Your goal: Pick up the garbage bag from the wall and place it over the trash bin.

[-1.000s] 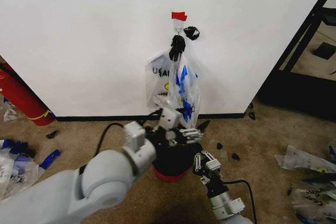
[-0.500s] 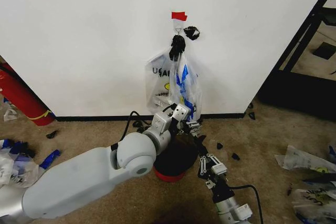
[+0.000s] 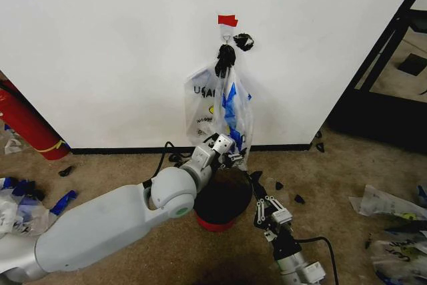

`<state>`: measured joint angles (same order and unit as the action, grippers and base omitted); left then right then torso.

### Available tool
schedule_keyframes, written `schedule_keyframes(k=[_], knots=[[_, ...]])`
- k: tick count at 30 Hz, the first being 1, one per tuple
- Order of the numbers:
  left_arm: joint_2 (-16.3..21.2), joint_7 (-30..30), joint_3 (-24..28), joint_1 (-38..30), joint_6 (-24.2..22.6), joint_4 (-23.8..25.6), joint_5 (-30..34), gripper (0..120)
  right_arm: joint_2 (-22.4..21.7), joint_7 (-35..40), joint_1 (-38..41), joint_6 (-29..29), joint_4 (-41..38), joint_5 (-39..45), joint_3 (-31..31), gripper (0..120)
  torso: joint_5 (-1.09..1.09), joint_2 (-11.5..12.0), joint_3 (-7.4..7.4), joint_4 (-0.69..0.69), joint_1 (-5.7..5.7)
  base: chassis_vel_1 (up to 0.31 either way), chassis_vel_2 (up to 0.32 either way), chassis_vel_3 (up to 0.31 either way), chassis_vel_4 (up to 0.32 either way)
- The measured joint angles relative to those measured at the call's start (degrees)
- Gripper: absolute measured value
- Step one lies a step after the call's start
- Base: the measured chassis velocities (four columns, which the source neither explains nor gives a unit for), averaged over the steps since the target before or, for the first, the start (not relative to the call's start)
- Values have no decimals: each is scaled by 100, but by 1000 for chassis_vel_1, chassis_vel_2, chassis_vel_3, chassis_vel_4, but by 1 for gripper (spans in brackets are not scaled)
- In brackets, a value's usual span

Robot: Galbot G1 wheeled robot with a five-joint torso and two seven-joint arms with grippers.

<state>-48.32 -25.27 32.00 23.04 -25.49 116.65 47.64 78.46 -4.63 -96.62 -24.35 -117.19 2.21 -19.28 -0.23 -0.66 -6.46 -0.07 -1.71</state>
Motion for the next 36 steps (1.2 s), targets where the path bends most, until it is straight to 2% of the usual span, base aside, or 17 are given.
schedule_keyframes(k=[10, 14, 16, 17, 21, 22, 28, 33, 36], knots=[[220, 27, -87, 78, -3, 197, 0, 66, 19, 0, 70, 12, 14, -23, 54, 0, 0, 0, 0, 0, 0, 0, 0, 0, 0], [352, 129, -128, 151, -5, 266, -25, 61, 16, 5, 81, 32, 18, -28, 60, 0, 0, -1, 0, 0, 0, 0, 0, 0, 0], [401, 187, -138, 165, -5, 269, -39, 52, 18, 8, 75, 37, 8, -35, 63, 0, 0, -1, 0, 0, 0, 0, 0, 0, 0], [401, 187, -138, 165, -5, 269, -39, 52, 18, 8, 75, 37, 8, -35, 63, 0, 0, -1, 0, 0, 0, 0, 0, 0, 0], [376, 220, -127, 166, -4, 197, -53, 32, 29, 10, 70, 38, -14, -38, 78, 0, 0, -1, 0, 0, 0, 0, 0, 0, 0], [376, 220, -127, 166, -4, 197, -53, 32, 29, 10, 70, 38, -14, -38, 78, 0, 0, -1, 0, 0, 0, 0, 0, 0, 0], [193, 151, -82, 133, -66, 19, 27, 8, 23, 9, 21, 38, -49, -40, 64, 0, 0, -1, 0, 0, 0, 0, 0, 0, 0], [72, 40, -48, 62, -98, -87, 132, 10, 26, 8, 4, 35, -49, -38, 51, 0, 0, -1, 0, -1, 0, 0, 0, 0, 0], [72, -37, -112, 48, -87, -65, 189, 6, 34, 11, 10, 22, -32, -9, -9, 0, 0, -1, 0, -1, 0, 0, 0, 0, 0]])
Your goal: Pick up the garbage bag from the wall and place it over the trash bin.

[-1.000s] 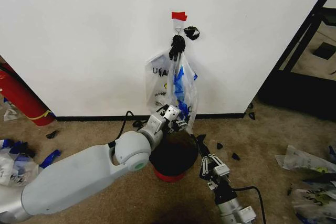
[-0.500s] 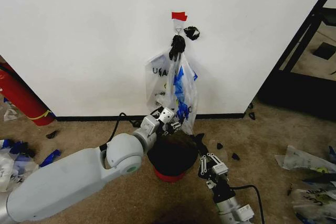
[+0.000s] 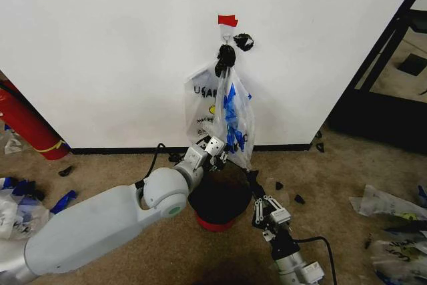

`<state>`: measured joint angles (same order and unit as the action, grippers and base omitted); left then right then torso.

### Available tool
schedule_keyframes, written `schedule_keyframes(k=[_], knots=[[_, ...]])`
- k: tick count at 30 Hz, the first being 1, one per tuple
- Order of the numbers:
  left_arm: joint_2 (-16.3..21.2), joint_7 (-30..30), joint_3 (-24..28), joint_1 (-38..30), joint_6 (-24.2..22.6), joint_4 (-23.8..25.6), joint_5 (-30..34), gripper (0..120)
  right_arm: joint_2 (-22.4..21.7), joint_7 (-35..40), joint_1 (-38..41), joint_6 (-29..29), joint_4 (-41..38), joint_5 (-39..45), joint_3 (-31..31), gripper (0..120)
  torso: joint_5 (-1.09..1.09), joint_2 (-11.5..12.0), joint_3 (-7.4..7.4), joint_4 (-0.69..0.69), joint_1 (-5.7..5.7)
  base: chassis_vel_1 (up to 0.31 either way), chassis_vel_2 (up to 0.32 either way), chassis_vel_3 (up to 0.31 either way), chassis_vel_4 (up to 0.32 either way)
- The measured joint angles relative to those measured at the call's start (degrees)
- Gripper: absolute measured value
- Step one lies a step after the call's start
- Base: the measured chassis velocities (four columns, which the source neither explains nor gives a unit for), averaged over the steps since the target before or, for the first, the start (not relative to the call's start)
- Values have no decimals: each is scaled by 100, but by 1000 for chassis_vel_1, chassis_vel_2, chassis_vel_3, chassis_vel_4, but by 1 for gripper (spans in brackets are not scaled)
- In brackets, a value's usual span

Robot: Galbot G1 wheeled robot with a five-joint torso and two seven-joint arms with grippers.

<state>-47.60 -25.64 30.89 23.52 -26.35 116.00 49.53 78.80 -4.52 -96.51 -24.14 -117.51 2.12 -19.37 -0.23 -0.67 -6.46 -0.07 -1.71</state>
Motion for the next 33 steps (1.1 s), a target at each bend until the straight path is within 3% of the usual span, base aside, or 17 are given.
schedule_keyframes(k=[5, 7, 12, 15, 17, 23, 24, 29, 33], knots=[[147, -59, -333, 276, 91, 271, 57, 0, -12, 74, 19, 27, -24, 93, -105, 0, 0, 0, 0, 0, 0, 0, 0, 0, 0], [326, -72, -717, 659, 204, 599, 65, 0, -64, 116, 19, 65, -100, 126, -204, 6, 0, 0, 0, 2, 0, 0, 0, 0, 0], [456, -72, -1052, 982, 271, 891, 51, 0, -151, 141, -32, 141, -223, 157, -278, 18, 0, 0, 1, 3, 0, 0, 0, 0, 0], [528, -79, -1671, 1553, 426, 1273, -67, 0, -492, 286, -50, 460, -498, 213, -456, 36, 0, 0, 0, 1, 1, 0, 0, 0, 0], [523, -83, -1723, 1602, 443, 1303, -72, 0, -567, 321, -10, 522, -525, 234, -471, 38, -1, 0, 1, -1, 1, 0, 0, 0, 0], [414, -160, -1894, 1720, 491, 1434, -37, 0, -1476, 526, 853, 1086, -478, 352, -519, 65, 0, 0, 0, -1, 0, 0, 0, 0, 0], [414, -160, -1894, 1720, 491, 1434, -37, 0, -1476, 526, 853, 1086, -478, 352, -519, 65, 0, 0, 0, -1, 0, 0, 0, 0, 0], [392, -228, -2005, 1835, 475, 1559, 29, 0, -2223, 630, 1967, 1375, -109, 529, 198, 86, 2, 0, 0, 2, 0, 0, 0, 0, 0], [391, -250, -2062, 1888, 466, 1592, 42, 0, -2544, 581, 2524, 1398, 55, 612, 574, 95, 1, 0, -1, 4, 0, 0, 0, 0, 0]])
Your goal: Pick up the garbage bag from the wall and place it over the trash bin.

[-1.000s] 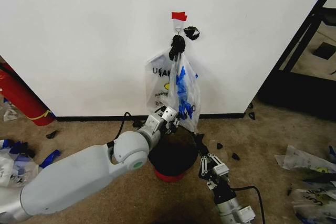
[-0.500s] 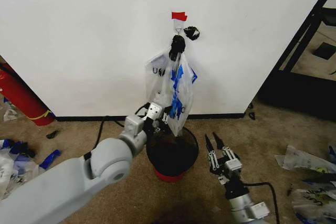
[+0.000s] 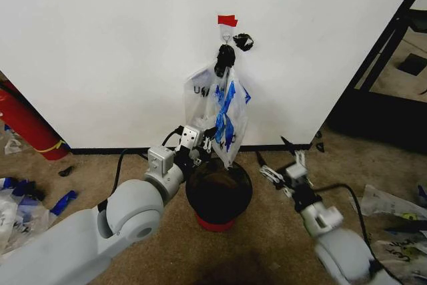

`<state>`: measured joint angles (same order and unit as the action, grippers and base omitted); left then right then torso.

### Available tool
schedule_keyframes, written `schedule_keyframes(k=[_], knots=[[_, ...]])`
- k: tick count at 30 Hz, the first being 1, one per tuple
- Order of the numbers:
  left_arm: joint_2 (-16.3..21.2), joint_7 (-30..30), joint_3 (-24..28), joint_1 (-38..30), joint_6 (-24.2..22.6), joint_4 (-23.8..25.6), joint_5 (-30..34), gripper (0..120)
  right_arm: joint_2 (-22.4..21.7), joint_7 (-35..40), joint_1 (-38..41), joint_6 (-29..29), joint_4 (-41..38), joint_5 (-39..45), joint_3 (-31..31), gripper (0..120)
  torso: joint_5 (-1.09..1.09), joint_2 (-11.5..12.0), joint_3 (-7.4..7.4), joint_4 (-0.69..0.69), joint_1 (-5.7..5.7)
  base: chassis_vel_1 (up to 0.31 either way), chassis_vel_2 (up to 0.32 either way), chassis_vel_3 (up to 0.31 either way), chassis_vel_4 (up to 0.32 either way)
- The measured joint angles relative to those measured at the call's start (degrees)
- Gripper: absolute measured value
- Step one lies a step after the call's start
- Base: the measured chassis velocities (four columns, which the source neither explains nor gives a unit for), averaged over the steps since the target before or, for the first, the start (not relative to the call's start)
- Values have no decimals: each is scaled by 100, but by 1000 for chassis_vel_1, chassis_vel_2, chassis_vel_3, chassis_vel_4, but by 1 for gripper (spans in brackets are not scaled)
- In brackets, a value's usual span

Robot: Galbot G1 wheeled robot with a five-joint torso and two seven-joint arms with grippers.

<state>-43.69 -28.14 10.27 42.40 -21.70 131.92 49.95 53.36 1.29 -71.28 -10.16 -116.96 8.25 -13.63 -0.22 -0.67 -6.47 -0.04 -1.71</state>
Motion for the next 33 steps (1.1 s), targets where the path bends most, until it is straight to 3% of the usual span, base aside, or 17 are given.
schedule_keyframes(k=[4, 14, 19, 22, 26, 28, 33], knots=[[-3, -26, -51, 9, -20, 12, 43, 0, -302, -3, 878, 204, 229, 26, 644, 100, -1, 0, 0, -3, 0, 0, 0, 0, 0], [-99, -43, -35, -30, -82, -6, 111, 0, -113, 19, 1821, 335, 744, -86, 1525, 95, -1, 0, 0, -2, 0, 0, 0, 0, 0], [-122, -46, -32, -42, -90, -26, 112, 0, 24, 125, 2166, 583, 1013, -95, 1859, 73, -1, 0, 0, -3, 0, 0, 0, 0, 0], [-135, -46, -31, -43, -93, -28, 112, 0, 66, 183, 2220, 656, 1054, -94, 1895, 66, -1, 0, 0, -3, 0, 0, 0, 0, 0], [-155, -46, -24, -39, -98, -52, 109, 0, 102, 262, 2280, 711, 1060, -57, 1910, 46, -1, 0, 1, -3, 0, 0, 0, 0, 0], [-156, -46, -23, -39, -98, -59, 108, 0, 105, 279, 2280, 717, 1060, -42, 1908, 45, -1, 0, 1, -3, 0, 0, 0, 0, 0], [-183, -52, -29, -24, -90, -169, 71, 0, 167, 532, 2144, 797, 947, 247, 1829, 23, -2, 0, 1, -3, 0, 0, 0, 0, 0]])
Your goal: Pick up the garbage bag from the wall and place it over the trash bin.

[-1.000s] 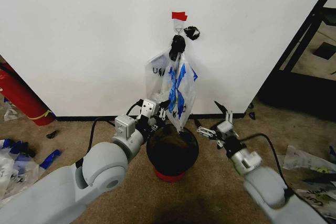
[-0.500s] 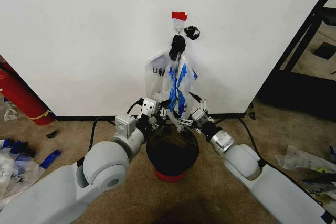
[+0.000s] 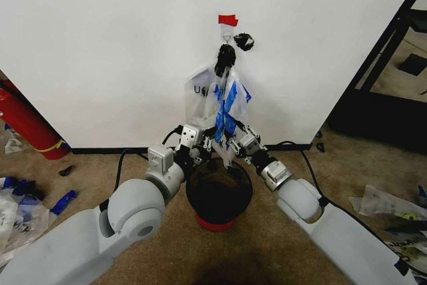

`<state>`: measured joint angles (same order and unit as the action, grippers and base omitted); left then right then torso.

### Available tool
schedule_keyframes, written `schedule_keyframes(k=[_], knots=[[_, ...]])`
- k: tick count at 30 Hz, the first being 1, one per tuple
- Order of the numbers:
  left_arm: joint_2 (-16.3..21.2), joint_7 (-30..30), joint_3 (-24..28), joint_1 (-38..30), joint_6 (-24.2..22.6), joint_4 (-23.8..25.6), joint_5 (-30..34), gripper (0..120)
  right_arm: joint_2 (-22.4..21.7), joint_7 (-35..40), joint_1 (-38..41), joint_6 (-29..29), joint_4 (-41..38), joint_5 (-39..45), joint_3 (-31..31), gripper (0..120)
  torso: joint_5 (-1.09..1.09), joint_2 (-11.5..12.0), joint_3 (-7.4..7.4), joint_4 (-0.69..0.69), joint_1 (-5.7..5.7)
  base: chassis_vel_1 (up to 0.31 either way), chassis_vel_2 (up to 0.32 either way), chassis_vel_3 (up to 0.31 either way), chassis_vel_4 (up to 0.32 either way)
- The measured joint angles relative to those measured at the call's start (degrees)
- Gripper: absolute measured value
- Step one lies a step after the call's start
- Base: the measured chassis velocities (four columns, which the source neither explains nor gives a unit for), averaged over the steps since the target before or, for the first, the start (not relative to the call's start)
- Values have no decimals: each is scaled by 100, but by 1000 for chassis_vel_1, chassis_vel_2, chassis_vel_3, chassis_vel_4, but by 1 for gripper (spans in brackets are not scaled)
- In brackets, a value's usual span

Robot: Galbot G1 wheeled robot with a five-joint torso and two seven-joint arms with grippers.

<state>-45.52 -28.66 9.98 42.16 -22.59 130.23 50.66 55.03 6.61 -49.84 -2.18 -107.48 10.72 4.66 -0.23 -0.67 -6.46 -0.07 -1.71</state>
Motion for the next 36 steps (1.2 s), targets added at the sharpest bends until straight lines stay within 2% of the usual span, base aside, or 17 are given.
schedule_keyframes(k=[1, 3, 6, 14, 17, 21, 23, 25, 30, 33, 36], knots=[[-10, -5, -9, 3, 6, -26, -4, 0, 24, 89, -43, 56, -18, 77, -24, 18, 0, 0, 0, 0, 0, 0, 0, 0, 0], [-12, -6, -12, 3, 9, -33, -6, 0, 30, 108, -52, 70, -20, 96, -31, 15, 0, 0, 0, 0, 0, 0, 0, 0, 0], [-42, -13, -65, 5, 29, -82, -8, 0, 144, 332, -155, 153, -38, 500, -137, 1, 0, 0, 0, 0, 0, 0, 0, 0, 0], [-64, -7, -216, 153, 76, -170, 43, 0, 444, 563, -530, 51, -484, 1667, -768, 0, 0, 0, 0, 1, 1, 0, 0, 0, 0], [-45, 53, -249, 158, 74, -175, 64, 2, 457, 559, -629, 14, -559, 1767, -897, 0, 0, 0, 0, 0, 0, 0, 0, 0, 0], [14, 172, -296, 45, -5, -140, 67, 16, 455, 556, -810, -20, -696, 1888, -1072, 0, 0, 0, 0, 0, 1, 0, 0, 0, 0], [99, 268, -332, -70, -67, -155, -148, 27, 455, 555, -892, -32, -762, 1894, -1153, 0, 0, 0, 0, -1, 0, 0, 0, 0, 0], [157, 327, -360, -97, -74, -171, -258, 30, 454, 558, -920, -33, -784, 1894, -1181, 0, 1, 0, 0, -1, 1, 0, 0, 0, 0], [566, 521, -480, -49, -2, 109, -461, 52, 451, 582, -1013, -37, -846, 1853, -1294, 0, 0, 0, 0, 2, 1, 0, 0, 0, 0], [589, 571, -393, -95, 16, 274, -466, 61, 474, 601, -1007, -35, -839, 1828, -1277, 0, 0, 0, 1, 2, 1, 0, 0, 0, 0], [549, 692, -60, -266, 48, 420, -472, 72, 522, 642, -991, -13, -834, 1820, -1234, 0, 1, 0, 0, 0, 1, 0, 0, 0, 0]])
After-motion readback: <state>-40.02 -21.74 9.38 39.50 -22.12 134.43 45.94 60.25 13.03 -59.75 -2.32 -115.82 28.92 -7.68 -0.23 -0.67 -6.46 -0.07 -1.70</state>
